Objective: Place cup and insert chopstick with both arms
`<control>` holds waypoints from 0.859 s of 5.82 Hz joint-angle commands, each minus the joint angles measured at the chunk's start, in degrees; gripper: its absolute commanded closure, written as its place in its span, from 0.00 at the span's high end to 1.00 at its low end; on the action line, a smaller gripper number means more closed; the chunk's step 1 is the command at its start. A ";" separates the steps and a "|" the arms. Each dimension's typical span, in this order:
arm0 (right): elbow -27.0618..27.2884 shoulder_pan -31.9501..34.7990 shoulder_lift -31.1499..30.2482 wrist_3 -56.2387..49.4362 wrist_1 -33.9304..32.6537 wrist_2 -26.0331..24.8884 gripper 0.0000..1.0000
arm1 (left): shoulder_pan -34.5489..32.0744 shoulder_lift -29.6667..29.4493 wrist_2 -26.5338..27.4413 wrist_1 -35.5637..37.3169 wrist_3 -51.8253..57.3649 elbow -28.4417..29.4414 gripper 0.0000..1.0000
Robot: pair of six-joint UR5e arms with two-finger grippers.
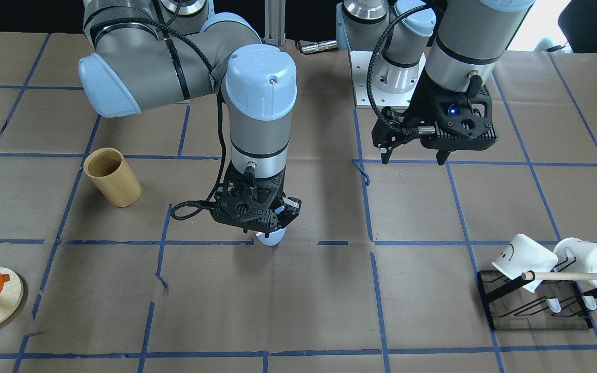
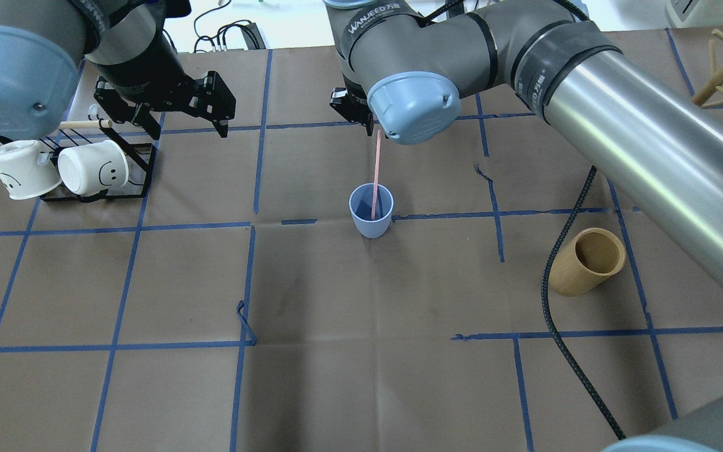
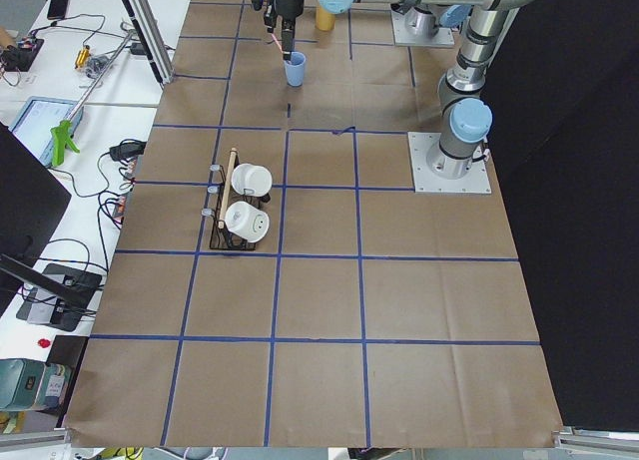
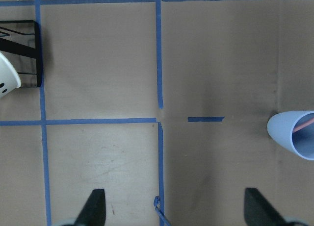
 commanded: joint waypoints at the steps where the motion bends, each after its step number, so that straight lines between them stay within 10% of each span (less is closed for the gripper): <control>1: -5.05 -0.78 -2.08 -2.17 7.66 0.50 1.00 | -0.05 0.00 0.00 -0.02 0.00 -0.16 0.99; 5: -2.24 -16.37 -15.86 -20.84 32.57 4.00 1.00 | -0.05 0.00 0.00 -0.02 0.00 -0.25 0.99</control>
